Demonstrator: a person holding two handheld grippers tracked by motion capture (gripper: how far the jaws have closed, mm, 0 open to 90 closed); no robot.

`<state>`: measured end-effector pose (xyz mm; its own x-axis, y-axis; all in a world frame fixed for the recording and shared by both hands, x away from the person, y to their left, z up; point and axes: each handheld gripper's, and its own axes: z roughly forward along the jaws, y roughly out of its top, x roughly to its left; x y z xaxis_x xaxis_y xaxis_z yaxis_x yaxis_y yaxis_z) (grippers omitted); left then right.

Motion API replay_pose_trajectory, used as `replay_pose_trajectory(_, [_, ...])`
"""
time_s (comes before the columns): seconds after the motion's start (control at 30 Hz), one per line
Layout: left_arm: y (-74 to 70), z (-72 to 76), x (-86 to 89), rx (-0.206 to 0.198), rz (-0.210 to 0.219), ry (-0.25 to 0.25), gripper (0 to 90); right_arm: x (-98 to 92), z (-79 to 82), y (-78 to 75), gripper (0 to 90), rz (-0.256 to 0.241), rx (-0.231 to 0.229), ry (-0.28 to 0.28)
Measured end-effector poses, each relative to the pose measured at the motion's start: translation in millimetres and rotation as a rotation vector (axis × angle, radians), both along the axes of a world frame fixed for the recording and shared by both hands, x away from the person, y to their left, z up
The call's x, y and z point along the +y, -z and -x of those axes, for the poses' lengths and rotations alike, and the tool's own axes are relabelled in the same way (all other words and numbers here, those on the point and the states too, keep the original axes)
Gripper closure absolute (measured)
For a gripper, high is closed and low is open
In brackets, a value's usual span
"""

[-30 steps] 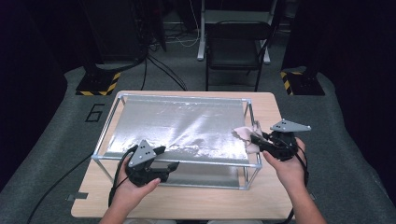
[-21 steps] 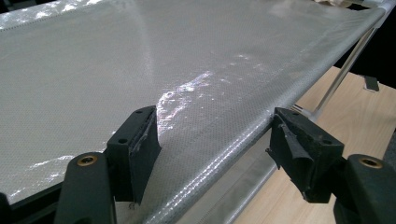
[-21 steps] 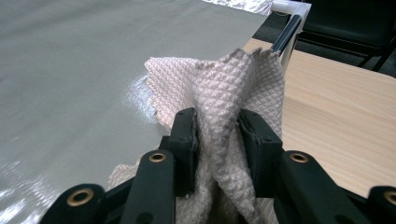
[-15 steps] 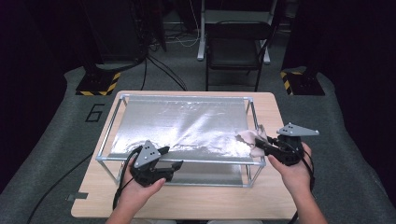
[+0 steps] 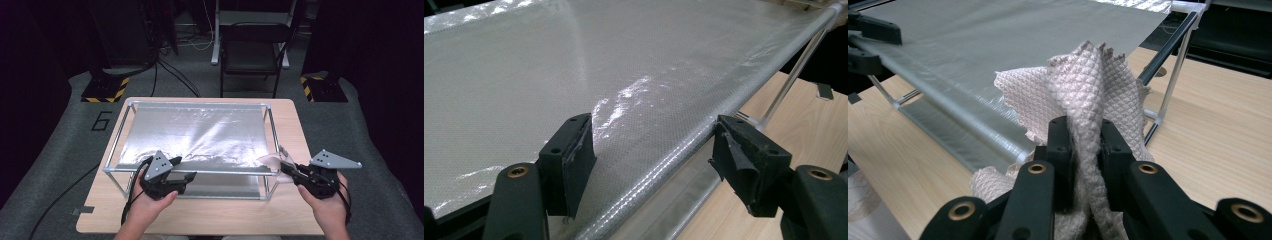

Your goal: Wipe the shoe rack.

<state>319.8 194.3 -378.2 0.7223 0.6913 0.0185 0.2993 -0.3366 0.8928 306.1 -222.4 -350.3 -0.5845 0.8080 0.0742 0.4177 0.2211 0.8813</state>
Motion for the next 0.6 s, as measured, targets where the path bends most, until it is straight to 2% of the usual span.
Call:
replay_pose_trajectory(0.17, [0.1, -0.3, -0.1, -0.001, 0.001, -0.001, 33.1, -4.2, 19.6, 12.8, 76.2, -0.028, -0.024, 0.015])
replay_pose_trajectory(0.27, [0.0, -0.2, 0.1, 0.000, -0.001, 0.002, 33.1, -4.8, 26.8, 25.6, 72.6, -0.015, -0.046, 0.025])
replay_pose_trajectory(0.4, [0.0, 0.0, 0.3, -0.002, -0.005, 0.003, 33.2, -2.5, 25.7, 41.5, 72.3, 0.000, -0.011, 0.020])
replay_pose_trajectory(0.6, [0.0, -0.1, 0.7, -0.003, -0.006, 0.005, 33.3, 3.7, 24.3, 63.2, 70.1, 0.030, -0.008, 0.065])
